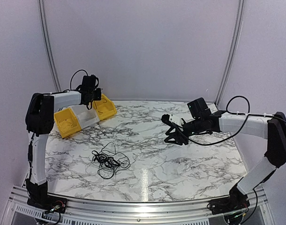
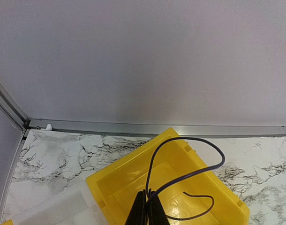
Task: Untangle the cables
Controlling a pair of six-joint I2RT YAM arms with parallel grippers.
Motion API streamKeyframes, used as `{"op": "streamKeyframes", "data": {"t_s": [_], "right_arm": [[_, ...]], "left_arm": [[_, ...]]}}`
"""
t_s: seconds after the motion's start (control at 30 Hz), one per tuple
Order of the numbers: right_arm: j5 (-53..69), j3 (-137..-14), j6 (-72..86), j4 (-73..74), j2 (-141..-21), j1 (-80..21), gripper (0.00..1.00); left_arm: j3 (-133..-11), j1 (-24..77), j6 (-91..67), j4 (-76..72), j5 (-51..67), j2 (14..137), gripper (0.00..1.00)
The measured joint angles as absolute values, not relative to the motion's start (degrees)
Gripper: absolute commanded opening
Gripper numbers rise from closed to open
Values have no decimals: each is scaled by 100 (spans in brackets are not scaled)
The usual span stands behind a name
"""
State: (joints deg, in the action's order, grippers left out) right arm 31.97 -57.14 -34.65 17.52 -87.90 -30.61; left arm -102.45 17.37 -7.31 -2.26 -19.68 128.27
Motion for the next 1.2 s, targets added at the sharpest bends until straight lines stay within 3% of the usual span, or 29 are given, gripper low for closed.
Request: {"op": "streamKeyframes", "data": {"t_s": [0.53,0.7,0.8,0.97,1.13,1.17,1.2], "right_arm": [[3153,-5714,-3564,1756,-8906,-3063,43],[3131,-5714,-3583,1761,-8906,-3065,43],[3127,-5714,-3588,1761,-8906,-3074,43],[3109,-5714,-3588,1761,-8906,-3092,43],[3109,-5714,-3590,1761,-8906,-3098,42],[3107,-5714,-3590,1761,-8906,-3100,43],[3107,-5714,-3590,1761,-8906,-3107,43]], "left_arm": [[-10538,1686,-727,97,-1669,13209,1],[-10536,1675,-845,349,-1662,13235,27],[-10527,1658,-910,438,-1599,13231,37],[-10318,1640,-978,565,-1452,12984,45],[-9712,1651,-1044,635,-1142,11998,49],[-9596,1664,-1055,655,-1070,11760,51],[-9411,1697,-1072,646,-956,11391,64]]}}
